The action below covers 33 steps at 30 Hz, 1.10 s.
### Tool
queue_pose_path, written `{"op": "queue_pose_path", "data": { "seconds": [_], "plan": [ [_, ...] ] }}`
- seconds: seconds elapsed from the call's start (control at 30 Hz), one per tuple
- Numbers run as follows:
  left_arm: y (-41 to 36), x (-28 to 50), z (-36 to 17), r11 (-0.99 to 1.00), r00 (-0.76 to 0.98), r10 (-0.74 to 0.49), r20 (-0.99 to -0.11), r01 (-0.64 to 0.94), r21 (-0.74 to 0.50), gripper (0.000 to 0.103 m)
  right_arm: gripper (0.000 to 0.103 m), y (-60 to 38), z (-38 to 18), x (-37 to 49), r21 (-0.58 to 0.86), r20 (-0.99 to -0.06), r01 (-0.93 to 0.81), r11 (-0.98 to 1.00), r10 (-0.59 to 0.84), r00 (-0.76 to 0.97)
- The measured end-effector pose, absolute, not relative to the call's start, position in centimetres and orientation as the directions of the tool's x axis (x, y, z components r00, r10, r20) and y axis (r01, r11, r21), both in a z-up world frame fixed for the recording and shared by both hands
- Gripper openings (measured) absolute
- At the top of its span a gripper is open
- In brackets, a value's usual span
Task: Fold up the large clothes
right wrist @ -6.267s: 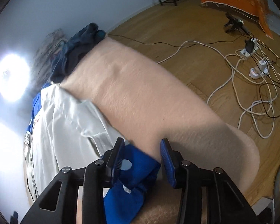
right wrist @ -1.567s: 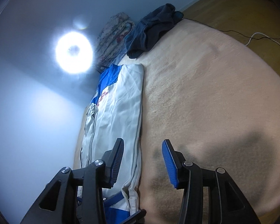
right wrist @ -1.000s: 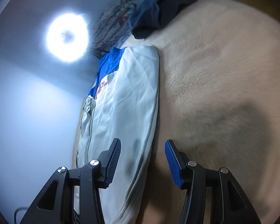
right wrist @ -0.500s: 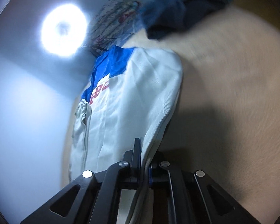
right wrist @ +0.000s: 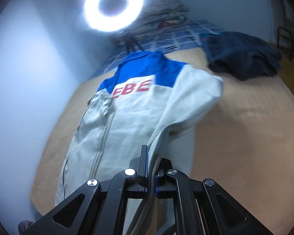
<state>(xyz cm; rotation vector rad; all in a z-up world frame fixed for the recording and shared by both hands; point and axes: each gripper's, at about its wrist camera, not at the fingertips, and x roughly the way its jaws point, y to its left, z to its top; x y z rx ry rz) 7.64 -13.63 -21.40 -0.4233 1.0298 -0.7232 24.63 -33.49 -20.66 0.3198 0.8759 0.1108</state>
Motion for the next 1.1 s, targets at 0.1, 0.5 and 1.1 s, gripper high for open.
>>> {"op": "queue_pose_path", "data": {
  "seconds": [0.1,0.5,1.1],
  "plan": [
    [-12.0,8.2,-22.3,0.712,0.326,-0.702,-0.633,0.303,-0.634,0.014,0.002,-29.8,-21.3,25.7,0.235,-0.761,-0.020,0.972,0.197,0.618],
    [-9.0,8.9,-26.0,0.743,0.299,-0.667,-0.683,0.190,-0.642,0.014,0.023,-21.8,-26.4,27.8,0.142,-0.838,-0.227,0.963,0.240,0.491],
    [-8.8,9.4,-26.7,0.736,0.286,-0.676,-0.679,0.217,-0.641,0.014,0.050,-39.2,-23.5,33.4,0.566,-0.666,0.128,0.814,0.361,0.653]
  ]
}}
